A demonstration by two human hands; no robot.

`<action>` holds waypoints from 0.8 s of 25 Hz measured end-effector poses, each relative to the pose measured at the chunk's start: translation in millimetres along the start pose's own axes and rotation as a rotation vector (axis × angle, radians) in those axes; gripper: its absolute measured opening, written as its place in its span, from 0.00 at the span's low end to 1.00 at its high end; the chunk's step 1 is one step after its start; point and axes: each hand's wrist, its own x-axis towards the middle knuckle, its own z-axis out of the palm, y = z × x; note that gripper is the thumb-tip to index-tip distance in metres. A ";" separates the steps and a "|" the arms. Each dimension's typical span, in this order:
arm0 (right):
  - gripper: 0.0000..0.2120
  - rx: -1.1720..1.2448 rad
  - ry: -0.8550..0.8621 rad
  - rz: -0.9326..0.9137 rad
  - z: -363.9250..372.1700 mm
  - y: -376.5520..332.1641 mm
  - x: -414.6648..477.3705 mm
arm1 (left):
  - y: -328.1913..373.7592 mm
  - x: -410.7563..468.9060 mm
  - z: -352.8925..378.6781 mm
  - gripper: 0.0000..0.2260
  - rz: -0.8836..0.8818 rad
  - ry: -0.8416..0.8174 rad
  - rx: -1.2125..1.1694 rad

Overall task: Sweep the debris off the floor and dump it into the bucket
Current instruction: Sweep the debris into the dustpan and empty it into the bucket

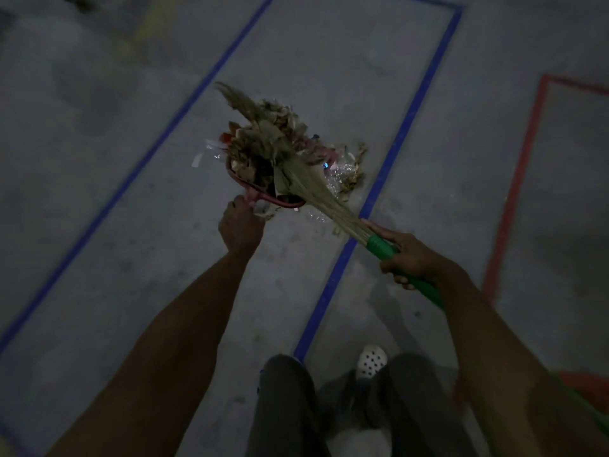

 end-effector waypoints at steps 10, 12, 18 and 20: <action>0.47 0.094 0.171 0.035 16.4 -97.3 -279.1 | 64.4 -136.9 -244.9 0.22 0.113 -0.145 -0.011; 0.47 0.120 0.209 0.064 38.2 -95.0 -300.6 | 57.1 -150.4 -253.7 0.23 0.149 -0.178 -0.009; 0.48 0.220 0.321 0.119 91.4 -73.8 -325.8 | 36.4 -167.7 -260.6 0.23 0.200 -0.235 -0.065; 0.48 0.248 0.344 0.123 108.1 -66.9 -331.8 | 33.9 -171.3 -261.6 0.22 0.219 -0.245 -0.074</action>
